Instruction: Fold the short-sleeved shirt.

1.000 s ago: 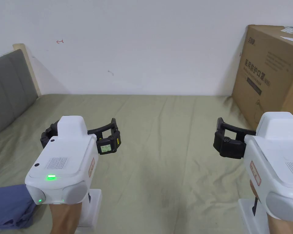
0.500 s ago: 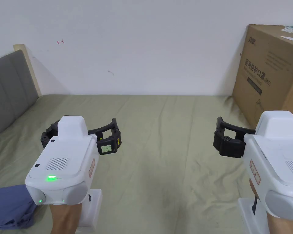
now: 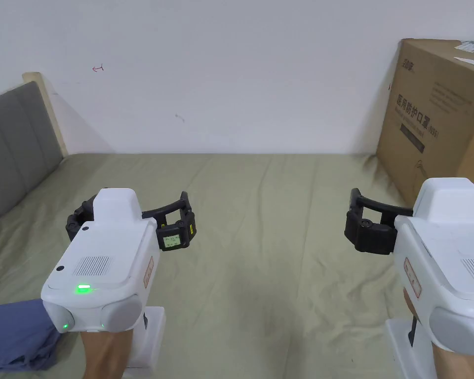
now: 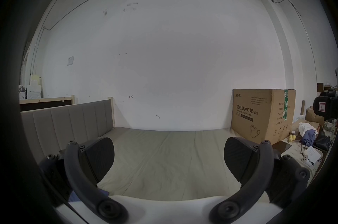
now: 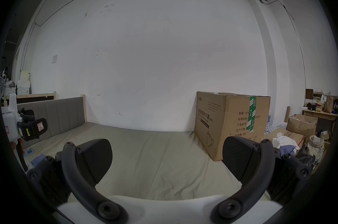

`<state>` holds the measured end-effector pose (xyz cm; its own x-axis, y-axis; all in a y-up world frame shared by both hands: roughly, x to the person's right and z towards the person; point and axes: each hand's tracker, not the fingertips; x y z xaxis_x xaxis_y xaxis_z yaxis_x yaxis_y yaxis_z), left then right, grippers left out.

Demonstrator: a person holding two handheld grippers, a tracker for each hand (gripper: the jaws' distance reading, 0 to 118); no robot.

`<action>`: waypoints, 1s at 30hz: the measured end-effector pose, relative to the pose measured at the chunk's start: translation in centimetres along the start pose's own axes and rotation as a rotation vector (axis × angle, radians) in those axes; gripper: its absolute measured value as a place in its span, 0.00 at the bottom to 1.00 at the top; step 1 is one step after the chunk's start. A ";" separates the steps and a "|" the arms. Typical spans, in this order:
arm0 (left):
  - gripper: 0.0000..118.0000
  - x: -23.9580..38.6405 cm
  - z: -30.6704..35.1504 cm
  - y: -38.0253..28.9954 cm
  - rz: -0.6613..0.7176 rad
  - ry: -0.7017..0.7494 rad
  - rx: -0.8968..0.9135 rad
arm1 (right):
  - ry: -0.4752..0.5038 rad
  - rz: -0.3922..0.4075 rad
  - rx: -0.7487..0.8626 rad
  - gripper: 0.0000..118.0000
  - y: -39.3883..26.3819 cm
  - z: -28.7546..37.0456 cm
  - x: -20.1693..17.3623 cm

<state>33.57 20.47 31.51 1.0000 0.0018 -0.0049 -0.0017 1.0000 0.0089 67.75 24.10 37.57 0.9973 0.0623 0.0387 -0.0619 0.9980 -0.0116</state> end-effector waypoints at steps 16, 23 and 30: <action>1.00 0.1 0.1 -0.1 -0.008 -0.004 0.001 | 0.002 0.000 -0.003 1.00 0.0 0.1 0.0; 1.00 0.1 -0.1 -0.1 -0.010 -0.012 -0.001 | -0.039 -0.018 -0.016 1.00 -0.1 -0.1 -0.1; 1.00 0.0 -0.1 -0.1 -0.003 -0.011 0.009 | -0.120 -0.192 -0.275 1.00 0.8 -1.6 0.3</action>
<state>33.56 20.39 31.45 1.0000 -0.0009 0.0058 0.0008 0.9998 0.0183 68.05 24.86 35.97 0.9771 -0.1092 0.1828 0.1553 0.9528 -0.2607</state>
